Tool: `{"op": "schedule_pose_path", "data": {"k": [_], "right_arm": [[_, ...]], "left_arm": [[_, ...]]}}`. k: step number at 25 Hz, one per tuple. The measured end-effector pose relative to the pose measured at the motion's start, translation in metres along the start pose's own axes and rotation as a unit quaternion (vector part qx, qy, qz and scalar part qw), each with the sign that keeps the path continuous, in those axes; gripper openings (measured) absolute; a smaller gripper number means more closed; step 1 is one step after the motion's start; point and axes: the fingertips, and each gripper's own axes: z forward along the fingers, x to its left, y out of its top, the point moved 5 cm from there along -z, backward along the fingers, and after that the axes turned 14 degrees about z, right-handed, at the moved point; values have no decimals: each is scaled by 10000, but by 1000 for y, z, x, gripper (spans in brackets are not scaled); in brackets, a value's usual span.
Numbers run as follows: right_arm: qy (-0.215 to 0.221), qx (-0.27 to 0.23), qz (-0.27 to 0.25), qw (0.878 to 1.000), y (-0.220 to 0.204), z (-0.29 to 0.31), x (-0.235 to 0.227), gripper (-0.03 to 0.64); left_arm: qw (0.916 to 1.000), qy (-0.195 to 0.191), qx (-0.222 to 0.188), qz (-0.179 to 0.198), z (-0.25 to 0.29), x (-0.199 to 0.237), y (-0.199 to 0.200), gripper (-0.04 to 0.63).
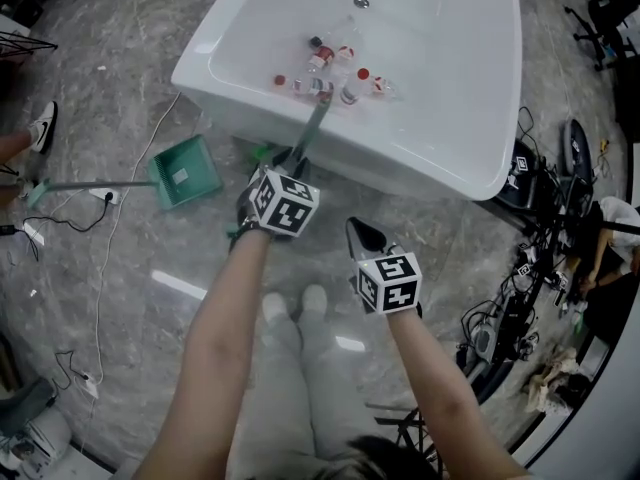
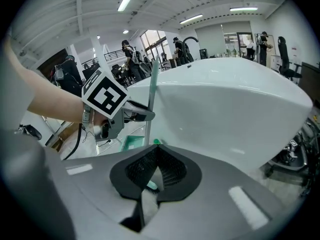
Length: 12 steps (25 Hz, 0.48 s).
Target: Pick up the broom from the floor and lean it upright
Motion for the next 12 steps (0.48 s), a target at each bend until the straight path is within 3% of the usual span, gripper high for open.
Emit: {"op": "schedule_pose_path", "data": {"k": [4,12], "right_arm": [[42,-45,-105,9999,6,0,7,2],[94,-148,-175,9997,17,-13,28,2]], "left_arm": [[10000,-85,-34,-16,-3,2,3,184],[9996,-230,-180,55,-37,-1,12,186]]}}
